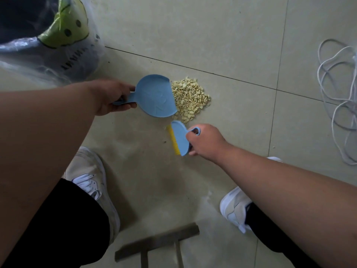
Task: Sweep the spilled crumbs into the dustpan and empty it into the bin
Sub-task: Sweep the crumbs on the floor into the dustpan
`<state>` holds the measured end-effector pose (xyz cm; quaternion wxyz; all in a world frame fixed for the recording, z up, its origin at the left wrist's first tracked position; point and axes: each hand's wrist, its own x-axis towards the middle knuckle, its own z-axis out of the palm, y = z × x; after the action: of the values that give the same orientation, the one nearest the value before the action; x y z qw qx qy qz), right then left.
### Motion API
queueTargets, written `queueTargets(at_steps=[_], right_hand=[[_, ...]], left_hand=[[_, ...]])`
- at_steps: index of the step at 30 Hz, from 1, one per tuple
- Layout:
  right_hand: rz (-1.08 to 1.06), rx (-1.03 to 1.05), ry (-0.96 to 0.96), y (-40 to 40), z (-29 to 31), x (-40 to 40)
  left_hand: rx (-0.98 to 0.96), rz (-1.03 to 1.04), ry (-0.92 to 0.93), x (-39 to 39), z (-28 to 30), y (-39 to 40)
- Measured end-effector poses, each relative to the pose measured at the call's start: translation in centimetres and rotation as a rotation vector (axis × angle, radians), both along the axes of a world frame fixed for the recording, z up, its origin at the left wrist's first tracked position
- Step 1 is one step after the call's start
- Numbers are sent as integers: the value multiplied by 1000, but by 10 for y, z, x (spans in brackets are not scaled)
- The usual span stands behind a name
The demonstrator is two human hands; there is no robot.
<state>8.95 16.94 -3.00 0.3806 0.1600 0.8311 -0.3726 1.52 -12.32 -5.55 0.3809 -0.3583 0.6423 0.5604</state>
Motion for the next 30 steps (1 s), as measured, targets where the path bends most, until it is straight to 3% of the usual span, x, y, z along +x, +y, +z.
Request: queueTargets(at_steps=[4, 10, 21, 25, 30], right_hand=[[76, -84, -190, 2, -17, 18], [418, 43, -80, 4, -41, 22], [238, 139, 184, 9, -45, -56], [110, 112, 168, 13, -38, -63], [0, -122, 27, -6, -24, -32]], left_hand=[[-10, 14, -1, 1, -1, 0], [-15, 15, 0, 0, -2, 2], [50, 201, 21, -6, -19, -8], [59, 254, 51, -9, -19, -10], [60, 288, 58, -9, -16, -8]])
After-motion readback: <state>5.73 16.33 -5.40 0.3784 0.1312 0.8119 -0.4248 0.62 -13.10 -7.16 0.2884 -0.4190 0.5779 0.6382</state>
